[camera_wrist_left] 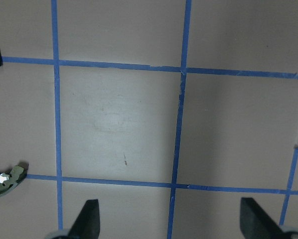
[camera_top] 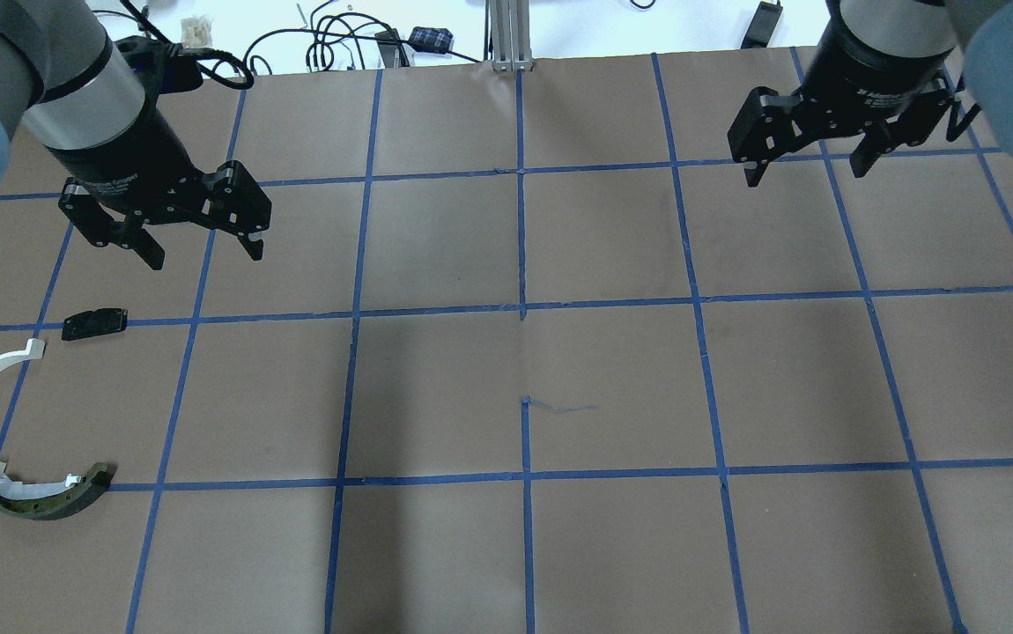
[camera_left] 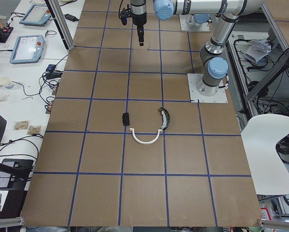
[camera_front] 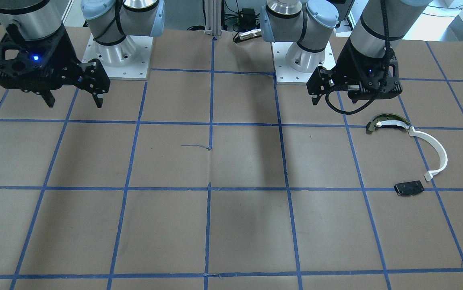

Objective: Place bearing gear from tray to pile

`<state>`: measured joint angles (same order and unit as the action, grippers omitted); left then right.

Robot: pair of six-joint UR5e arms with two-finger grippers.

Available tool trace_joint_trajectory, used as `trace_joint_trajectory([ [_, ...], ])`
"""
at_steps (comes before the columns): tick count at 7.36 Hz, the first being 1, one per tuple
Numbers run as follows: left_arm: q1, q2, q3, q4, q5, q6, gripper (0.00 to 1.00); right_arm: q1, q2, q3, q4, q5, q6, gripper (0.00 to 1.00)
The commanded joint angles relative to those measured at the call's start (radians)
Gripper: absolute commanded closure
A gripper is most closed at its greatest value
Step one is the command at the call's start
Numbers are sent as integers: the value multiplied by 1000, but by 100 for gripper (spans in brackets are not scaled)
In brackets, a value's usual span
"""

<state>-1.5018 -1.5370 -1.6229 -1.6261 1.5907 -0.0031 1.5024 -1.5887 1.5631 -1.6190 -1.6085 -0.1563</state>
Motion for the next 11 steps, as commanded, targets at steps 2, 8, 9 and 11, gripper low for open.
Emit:
trace_joint_trajectory([
  [2, 0, 0, 0, -1, 2, 0, 0, -331, 1, 3, 13, -67, -658, 0],
  [8, 0, -2, 0, 0, -9, 0, 0, -784, 287, 57, -282, -54, -1597, 0],
  [9, 0, 2, 0, 0, -3, 0, 0, -832, 364, 57, -362, -22, -1725, 0],
  [11, 2, -3, -2, 2, -3, 0, 0, -886, 494, 57, -509, 10, -1971, 0],
])
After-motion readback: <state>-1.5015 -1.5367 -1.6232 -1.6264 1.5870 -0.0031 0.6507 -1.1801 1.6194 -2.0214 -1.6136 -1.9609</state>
